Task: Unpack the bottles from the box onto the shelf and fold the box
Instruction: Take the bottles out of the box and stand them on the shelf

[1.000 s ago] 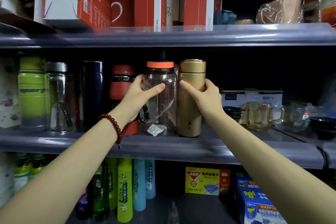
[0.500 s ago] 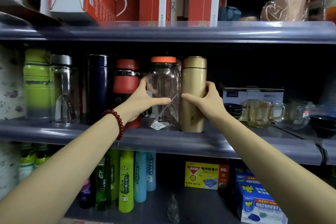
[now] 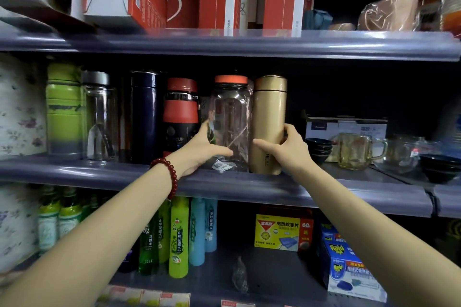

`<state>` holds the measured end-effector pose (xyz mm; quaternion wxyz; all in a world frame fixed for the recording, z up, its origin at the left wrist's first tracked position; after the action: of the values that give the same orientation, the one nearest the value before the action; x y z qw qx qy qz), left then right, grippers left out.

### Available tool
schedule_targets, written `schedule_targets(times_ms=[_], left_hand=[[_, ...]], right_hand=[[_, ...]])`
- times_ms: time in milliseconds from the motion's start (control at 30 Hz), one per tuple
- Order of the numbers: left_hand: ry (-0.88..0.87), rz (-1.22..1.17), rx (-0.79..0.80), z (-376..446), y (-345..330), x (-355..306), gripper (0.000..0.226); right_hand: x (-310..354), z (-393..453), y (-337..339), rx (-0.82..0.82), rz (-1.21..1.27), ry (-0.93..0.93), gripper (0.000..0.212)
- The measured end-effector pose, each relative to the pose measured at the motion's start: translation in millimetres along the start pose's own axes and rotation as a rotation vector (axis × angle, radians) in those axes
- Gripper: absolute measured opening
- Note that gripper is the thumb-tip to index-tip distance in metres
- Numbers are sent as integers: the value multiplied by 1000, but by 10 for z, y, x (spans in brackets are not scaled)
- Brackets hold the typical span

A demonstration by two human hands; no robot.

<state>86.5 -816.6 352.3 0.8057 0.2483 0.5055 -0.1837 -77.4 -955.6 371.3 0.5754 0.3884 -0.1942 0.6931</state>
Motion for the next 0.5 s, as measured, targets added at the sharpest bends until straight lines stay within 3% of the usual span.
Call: schedule_targets(times_ms=[67, 233, 367, 500], left_hand=[[-40, 69, -45, -25, 60, -25, 119], [-173, 335, -361, -226, 63, -134, 121], [-106, 334, -235, -183, 54, -85, 127], [-18, 213, -89, -149, 72, -70, 105]], right_hand=[[13, -9, 1, 1, -12, 6, 86], [33, -7, 3, -22, -15, 18, 88], [-15, 17, -10, 2, -8, 13, 89], [-70, 48, -25, 95, 48, -16, 90]])
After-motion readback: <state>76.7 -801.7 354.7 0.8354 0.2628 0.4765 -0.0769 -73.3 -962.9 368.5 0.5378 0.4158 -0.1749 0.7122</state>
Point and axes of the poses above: each hand's wrist, its own z-axis towards the middle knuckle, its own y-axis out of the back of the hand, x = y × z, the point moved 9 cm from there along z, towards the middle knuckle, and after that the axes turned 12 degrees about -x, right-handed, at the moved point
